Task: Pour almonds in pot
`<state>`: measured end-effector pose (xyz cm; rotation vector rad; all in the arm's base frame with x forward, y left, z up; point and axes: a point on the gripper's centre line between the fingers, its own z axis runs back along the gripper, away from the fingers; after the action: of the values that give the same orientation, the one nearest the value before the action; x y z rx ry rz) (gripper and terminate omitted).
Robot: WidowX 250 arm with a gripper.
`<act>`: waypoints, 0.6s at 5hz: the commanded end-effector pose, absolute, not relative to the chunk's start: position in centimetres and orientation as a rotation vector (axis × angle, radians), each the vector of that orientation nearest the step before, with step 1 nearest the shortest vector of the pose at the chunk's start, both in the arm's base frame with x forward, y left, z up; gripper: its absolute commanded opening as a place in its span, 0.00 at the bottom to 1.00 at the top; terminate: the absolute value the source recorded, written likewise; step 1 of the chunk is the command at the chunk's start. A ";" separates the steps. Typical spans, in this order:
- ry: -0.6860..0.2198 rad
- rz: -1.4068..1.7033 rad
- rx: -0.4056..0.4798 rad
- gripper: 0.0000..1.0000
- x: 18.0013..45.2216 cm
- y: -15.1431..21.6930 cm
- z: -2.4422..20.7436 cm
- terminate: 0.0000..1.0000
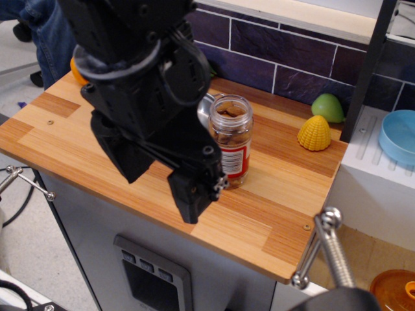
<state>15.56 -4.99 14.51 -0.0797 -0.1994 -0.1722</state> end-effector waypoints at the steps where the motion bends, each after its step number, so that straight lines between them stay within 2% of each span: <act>1: -0.199 -0.172 -0.080 1.00 15.6 -5.0 14.5 0.00; 2: -0.147 -0.230 -0.055 1.00 17.4 -7.2 14.9 0.00; 3: -0.152 -0.303 -0.037 1.00 18.7 -9.2 15.0 0.00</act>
<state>18.68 -9.35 13.99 -0.0012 -0.0982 -0.3750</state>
